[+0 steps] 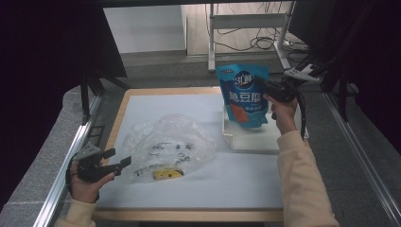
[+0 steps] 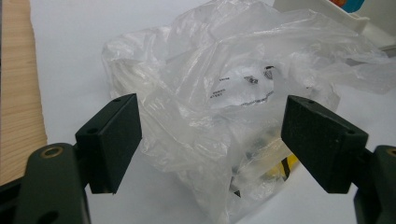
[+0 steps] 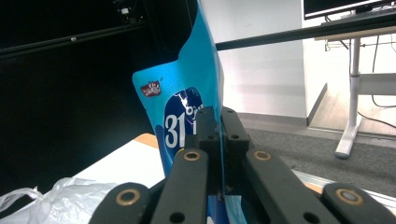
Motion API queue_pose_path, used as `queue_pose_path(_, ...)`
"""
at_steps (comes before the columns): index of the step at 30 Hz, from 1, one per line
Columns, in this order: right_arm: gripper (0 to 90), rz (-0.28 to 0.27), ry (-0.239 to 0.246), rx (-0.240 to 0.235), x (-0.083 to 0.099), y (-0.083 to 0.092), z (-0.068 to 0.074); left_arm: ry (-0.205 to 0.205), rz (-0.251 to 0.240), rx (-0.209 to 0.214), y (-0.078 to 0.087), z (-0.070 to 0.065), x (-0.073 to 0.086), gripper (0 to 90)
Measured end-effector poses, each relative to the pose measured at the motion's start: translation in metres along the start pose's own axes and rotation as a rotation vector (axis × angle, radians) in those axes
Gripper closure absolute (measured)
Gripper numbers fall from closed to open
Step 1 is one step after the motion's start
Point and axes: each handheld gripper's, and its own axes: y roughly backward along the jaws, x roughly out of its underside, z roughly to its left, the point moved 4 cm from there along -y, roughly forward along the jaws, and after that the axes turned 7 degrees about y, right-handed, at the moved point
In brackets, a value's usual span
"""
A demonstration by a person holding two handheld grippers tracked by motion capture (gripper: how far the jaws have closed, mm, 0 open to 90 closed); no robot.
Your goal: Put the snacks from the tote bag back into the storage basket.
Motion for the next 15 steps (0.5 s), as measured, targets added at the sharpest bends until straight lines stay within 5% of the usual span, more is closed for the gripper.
queue_pose_path(15, 85.7, 0.091, 0.058, 0.057, 0.003, 0.026, -0.021, -0.014, -0.003, 0.014, -0.002, -0.003, -0.004, 20.5)
